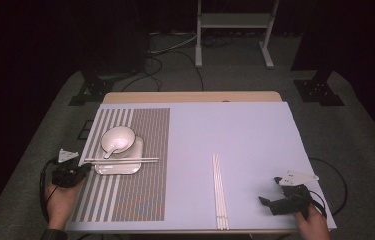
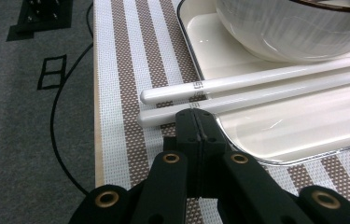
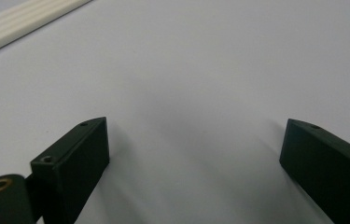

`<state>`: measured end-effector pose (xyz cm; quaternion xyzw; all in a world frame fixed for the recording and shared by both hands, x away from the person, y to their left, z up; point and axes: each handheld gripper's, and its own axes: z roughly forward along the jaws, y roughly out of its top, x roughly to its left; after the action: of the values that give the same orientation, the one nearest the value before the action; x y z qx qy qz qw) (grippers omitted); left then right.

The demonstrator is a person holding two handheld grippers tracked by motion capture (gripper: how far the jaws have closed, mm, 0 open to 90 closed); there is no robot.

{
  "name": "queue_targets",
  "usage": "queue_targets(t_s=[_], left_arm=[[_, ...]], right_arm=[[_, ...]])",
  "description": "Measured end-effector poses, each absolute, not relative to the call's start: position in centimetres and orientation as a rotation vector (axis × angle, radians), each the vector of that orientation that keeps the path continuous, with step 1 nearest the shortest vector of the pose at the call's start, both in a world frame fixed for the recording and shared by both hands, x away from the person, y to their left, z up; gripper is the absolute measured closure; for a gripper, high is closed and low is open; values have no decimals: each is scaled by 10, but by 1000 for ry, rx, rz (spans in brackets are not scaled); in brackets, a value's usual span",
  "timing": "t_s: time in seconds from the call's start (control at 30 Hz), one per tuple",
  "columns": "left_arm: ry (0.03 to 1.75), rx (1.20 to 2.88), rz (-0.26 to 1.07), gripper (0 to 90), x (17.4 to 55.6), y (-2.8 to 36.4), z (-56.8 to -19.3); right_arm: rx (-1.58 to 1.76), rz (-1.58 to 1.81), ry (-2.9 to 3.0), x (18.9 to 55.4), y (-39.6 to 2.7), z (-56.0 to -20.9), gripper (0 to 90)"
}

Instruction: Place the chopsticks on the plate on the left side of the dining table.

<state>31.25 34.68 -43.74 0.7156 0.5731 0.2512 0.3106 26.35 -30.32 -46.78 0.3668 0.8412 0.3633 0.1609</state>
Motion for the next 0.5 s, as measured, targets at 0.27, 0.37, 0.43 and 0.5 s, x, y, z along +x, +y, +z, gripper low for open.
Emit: queue_targets(t_s=[0.27,0.37,0.43,0.5], left_arm=[[1516,1882,662,900,316,346,-439],[1517,1881,659,900,315,347,-438],[1520,1878,660,900,315,348,-437],[1526,1866,662,900,314,351,-435]], right_arm=[[1048,1037,2402,264,-303,-468,68],[1048,1038,2402,264,-303,-468,68],[1048,1038,2402,264,-303,-468,68],[1048,1038,2402,263,-303,-468,68]])
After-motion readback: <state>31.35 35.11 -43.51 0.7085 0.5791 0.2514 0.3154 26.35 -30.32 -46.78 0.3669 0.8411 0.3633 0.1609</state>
